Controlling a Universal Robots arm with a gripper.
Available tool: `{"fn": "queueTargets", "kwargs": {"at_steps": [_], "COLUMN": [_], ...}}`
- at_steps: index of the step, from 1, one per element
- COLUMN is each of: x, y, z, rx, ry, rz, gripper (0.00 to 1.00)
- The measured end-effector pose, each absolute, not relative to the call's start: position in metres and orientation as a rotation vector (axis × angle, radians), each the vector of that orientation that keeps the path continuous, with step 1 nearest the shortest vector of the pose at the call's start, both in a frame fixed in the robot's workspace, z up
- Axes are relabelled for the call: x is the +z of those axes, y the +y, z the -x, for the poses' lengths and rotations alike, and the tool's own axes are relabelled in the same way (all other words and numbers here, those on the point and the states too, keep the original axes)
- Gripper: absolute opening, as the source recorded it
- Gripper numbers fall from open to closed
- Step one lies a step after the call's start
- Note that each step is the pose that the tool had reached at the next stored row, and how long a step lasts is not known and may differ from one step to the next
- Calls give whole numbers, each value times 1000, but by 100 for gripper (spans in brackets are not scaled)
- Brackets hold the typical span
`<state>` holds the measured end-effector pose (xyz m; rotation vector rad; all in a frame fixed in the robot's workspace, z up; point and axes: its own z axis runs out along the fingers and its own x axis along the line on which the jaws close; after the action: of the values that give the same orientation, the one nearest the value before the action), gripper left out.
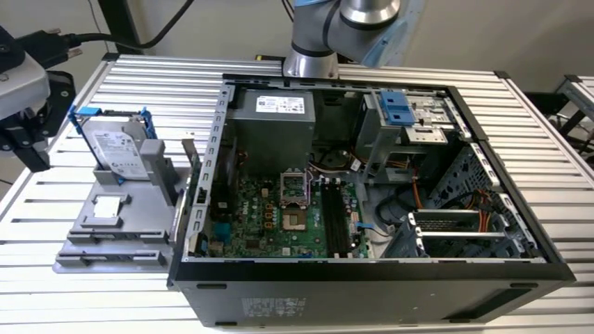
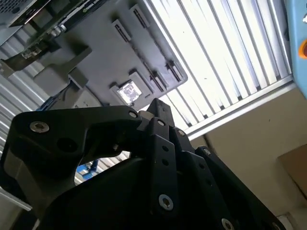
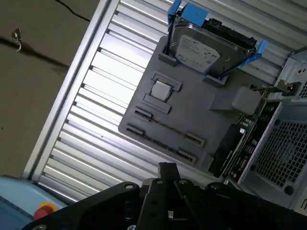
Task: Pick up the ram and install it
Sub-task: 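Pick up the ram and move it above insertion slot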
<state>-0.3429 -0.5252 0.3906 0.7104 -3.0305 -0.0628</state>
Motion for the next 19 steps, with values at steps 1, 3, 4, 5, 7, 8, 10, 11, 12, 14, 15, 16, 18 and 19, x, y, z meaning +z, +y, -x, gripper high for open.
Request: {"fn": "queueTargets", "kwargs": {"at_steps": [1, 3, 4, 5, 7, 8, 10, 11, 12, 14, 15, 16, 18, 19], "x": [391, 391, 391, 391, 391, 391, 391, 391, 391, 391, 391, 391, 391, 391], "y": [-525, -525, -525, -525, -525, -525, -525, -525, -525, -525, -525, -525, -525, -525], "z": [343, 343, 343, 343, 343, 343, 343, 343, 343, 343, 343, 343, 343, 343], "rx": [-62, -61, -61, -61, -60, -59, -58, -58, -57, -56, -56, -55, -54, -54], "ry": [-3024, -3009, -3002, -2994, -2977, -2968, -2950, -2941, -2931, -2912, -2902, -2891, -2869, -2858], "rz": [-737, -791, -818, -845, -899, -927, -981, -1007, -1034, -1086, -1112, -1138, -1192, -1216], "gripper": [0, 0, 0, 0, 0, 0, 0, 0, 0, 0, 0, 0, 0, 0]}}
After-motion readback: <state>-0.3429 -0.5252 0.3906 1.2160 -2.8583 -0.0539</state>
